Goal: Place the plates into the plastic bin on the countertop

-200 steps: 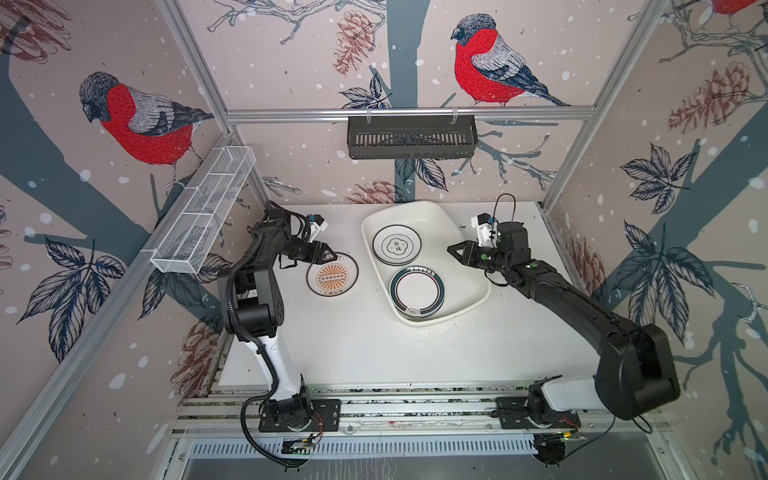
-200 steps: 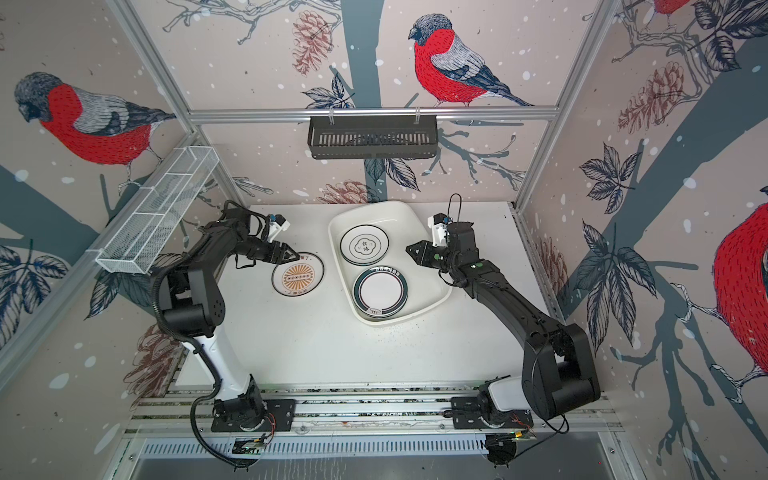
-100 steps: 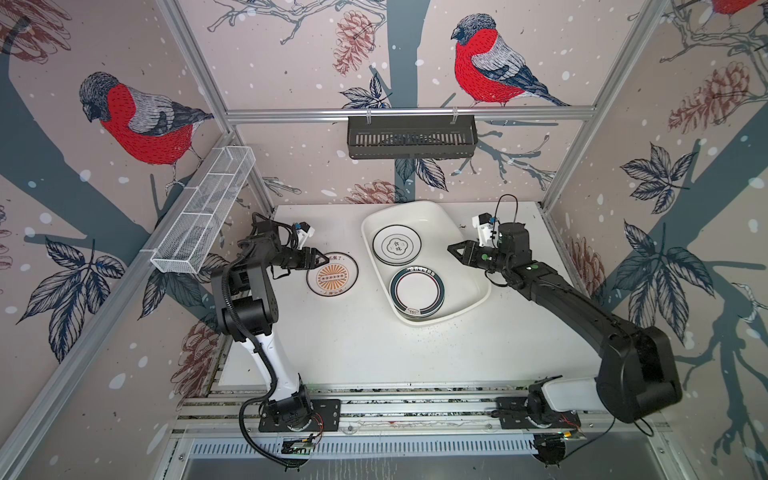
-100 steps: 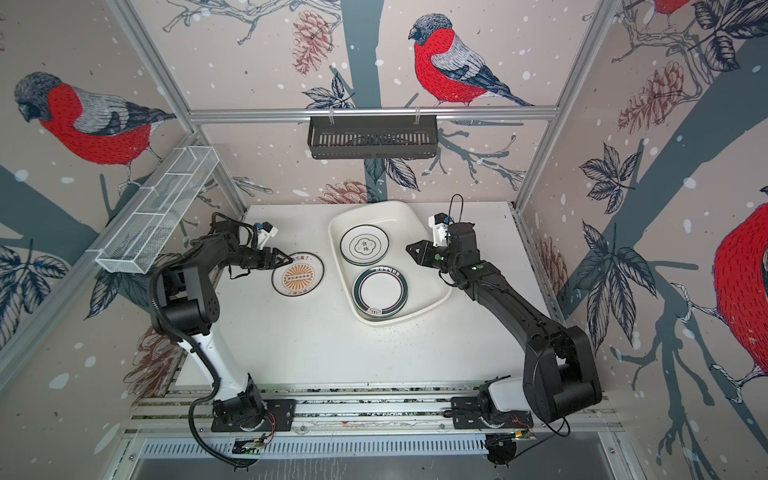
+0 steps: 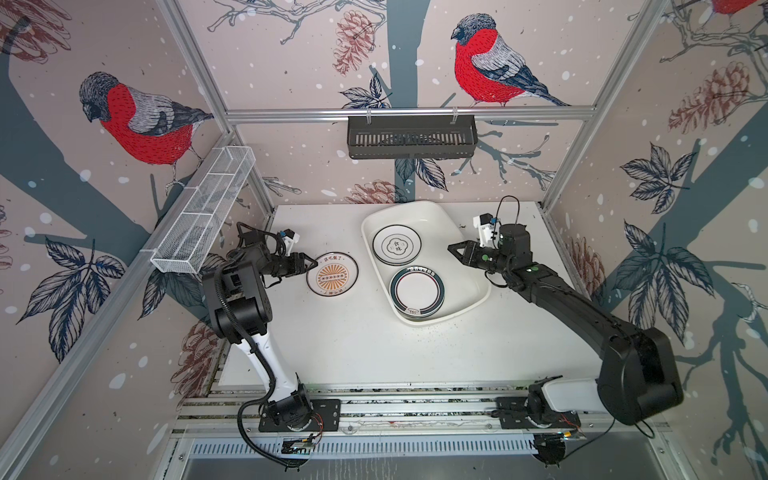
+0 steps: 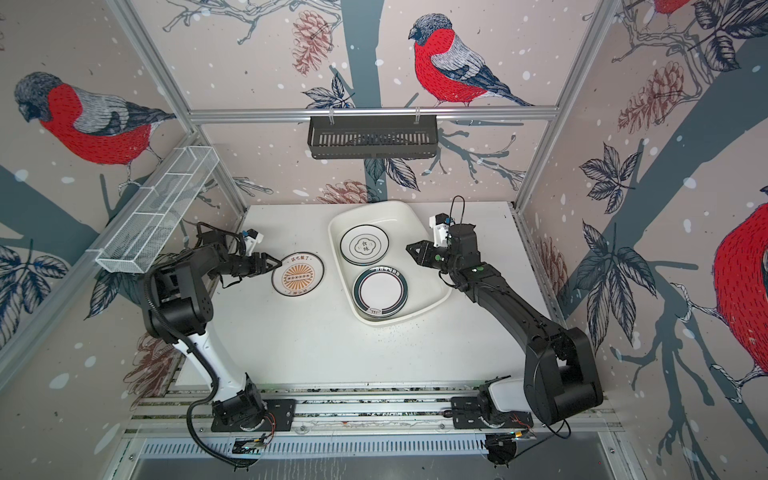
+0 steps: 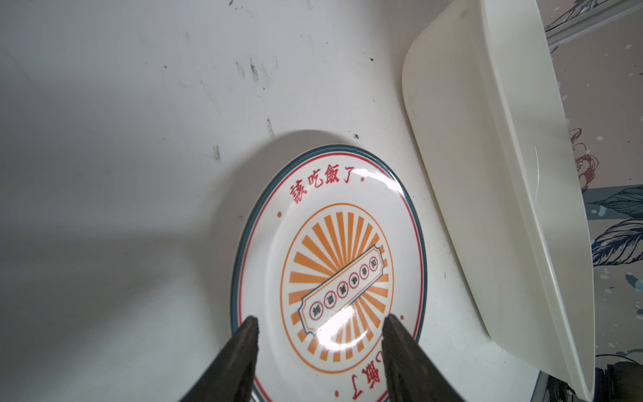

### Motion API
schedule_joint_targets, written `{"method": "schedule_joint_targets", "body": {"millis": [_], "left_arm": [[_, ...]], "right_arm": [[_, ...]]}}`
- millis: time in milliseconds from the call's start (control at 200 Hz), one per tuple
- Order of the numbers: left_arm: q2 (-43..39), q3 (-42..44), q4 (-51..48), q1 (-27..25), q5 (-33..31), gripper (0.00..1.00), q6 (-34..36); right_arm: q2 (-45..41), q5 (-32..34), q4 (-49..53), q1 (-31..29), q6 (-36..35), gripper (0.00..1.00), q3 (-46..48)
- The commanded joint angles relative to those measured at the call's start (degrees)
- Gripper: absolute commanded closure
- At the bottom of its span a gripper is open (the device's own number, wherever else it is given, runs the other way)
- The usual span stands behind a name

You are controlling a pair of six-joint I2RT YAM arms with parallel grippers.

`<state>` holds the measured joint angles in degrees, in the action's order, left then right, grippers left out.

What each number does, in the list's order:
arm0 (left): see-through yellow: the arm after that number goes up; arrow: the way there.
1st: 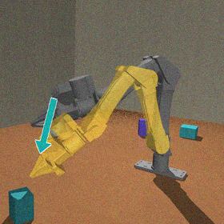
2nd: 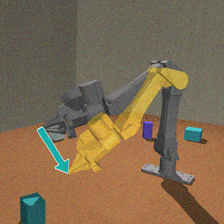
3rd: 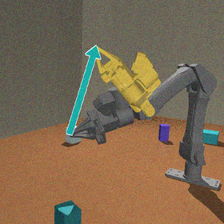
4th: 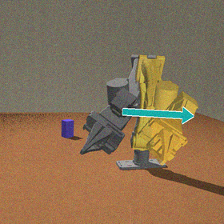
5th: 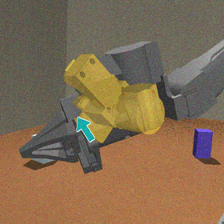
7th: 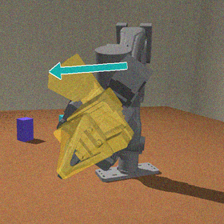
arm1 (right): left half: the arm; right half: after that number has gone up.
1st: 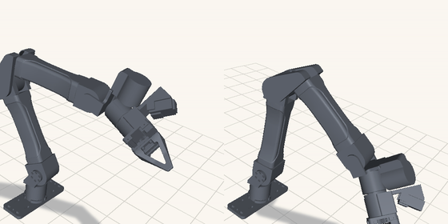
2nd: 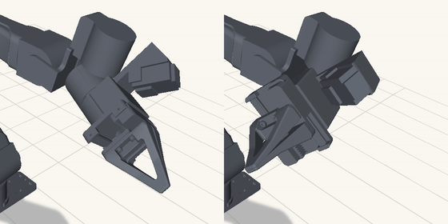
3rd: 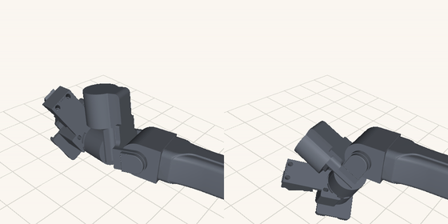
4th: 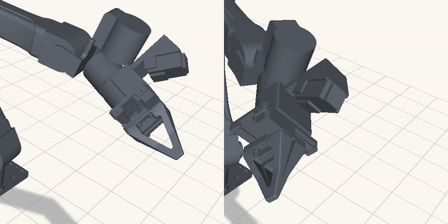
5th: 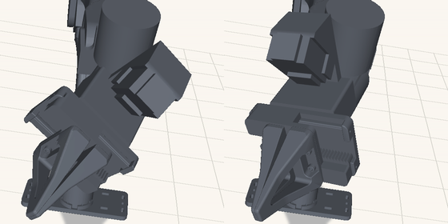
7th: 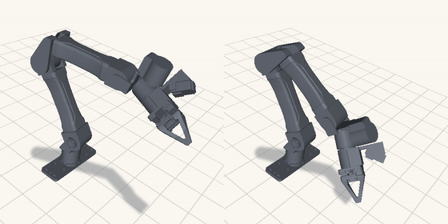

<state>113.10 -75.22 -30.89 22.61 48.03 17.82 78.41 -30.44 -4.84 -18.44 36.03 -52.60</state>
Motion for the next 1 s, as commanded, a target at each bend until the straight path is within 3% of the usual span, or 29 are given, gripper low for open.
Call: {"method": "schedule_joint_targets", "body": {"millis": [0,590,996], "left_arm": [[0.3,0.8,2.0,1.5,2.3,0.43,-0.9],[2.8,1.1,-1.4,2.1,3.2,0.48,1.1],[-0.1,5.1,2.5,1.5,0.0,0.53,-4.3]], "right_arm": [[-0.5,-0.2,-1.7,0.0,0.5,0.76,0.0],[-0.2,-0.3,-1.8,-0.1,0.6,0.76,-0.2],[0.3,-0.5,-2.3,-0.1,0.8,0.76,-0.3]]}}
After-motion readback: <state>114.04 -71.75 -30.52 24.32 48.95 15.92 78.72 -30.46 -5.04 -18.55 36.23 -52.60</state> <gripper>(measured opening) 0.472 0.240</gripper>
